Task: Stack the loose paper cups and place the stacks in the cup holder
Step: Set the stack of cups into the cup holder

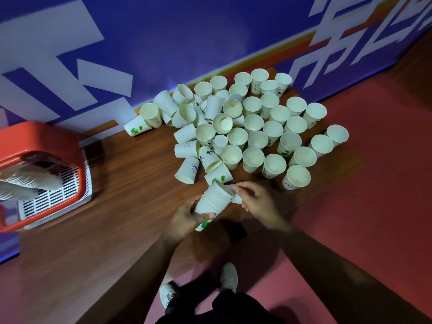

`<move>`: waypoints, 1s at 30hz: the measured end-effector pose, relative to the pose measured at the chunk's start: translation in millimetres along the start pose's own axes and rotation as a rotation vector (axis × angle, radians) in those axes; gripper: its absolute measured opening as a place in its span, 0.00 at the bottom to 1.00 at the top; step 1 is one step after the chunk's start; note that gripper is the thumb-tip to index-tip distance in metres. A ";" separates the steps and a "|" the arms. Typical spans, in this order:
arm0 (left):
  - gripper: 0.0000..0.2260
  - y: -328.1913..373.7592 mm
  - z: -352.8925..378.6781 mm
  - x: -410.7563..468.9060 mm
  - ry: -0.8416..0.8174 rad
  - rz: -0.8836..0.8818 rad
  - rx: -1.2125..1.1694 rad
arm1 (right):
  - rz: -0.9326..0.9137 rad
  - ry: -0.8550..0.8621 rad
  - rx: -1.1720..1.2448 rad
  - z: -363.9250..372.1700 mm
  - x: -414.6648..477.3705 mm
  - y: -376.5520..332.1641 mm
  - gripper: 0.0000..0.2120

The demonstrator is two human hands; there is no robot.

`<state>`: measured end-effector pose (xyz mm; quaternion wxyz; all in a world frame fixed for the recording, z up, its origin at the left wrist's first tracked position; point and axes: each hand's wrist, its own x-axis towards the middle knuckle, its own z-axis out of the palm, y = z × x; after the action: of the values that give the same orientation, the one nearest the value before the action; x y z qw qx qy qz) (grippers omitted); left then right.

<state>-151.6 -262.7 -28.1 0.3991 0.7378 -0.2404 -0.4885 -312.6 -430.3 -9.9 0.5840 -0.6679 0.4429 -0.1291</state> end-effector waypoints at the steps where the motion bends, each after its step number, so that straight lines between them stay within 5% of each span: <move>1: 0.30 -2.1 -1.2 -0.6 0.015 -0.009 -0.011 | 0.039 0.099 -0.092 0.1 7.5 7.7 0.09; 3: 0.30 -2.7 -1.4 -3.1 0.040 -0.031 -0.028 | 0.131 0.195 -0.298 -0.2 18.7 22.3 0.13; 7: 0.27 -3.3 -0.8 -8.8 0.073 -0.027 -0.019 | 0.225 0.057 -0.412 8.3 31.1 40.3 0.17; 14: 0.28 -8.3 -13.1 -24.5 0.229 -0.012 0.042 | 0.151 0.035 -0.500 4.3 32.3 48.6 0.10; 20: 0.31 -19.9 -33.9 -35.2 0.286 -0.021 0.232 | -0.099 0.062 -0.355 -2.1 11.5 3.1 0.05; 30: 0.30 -15.3 -48.9 -49.9 0.237 0.100 0.013 | -0.188 -0.351 -0.259 64.2 -14.6 -52.7 0.10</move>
<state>-127.8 -199.5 -4.3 0.4437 0.7801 -0.2312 -0.3757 -253.5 -380.6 24.0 0.5470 -0.7876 0.2836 -0.0069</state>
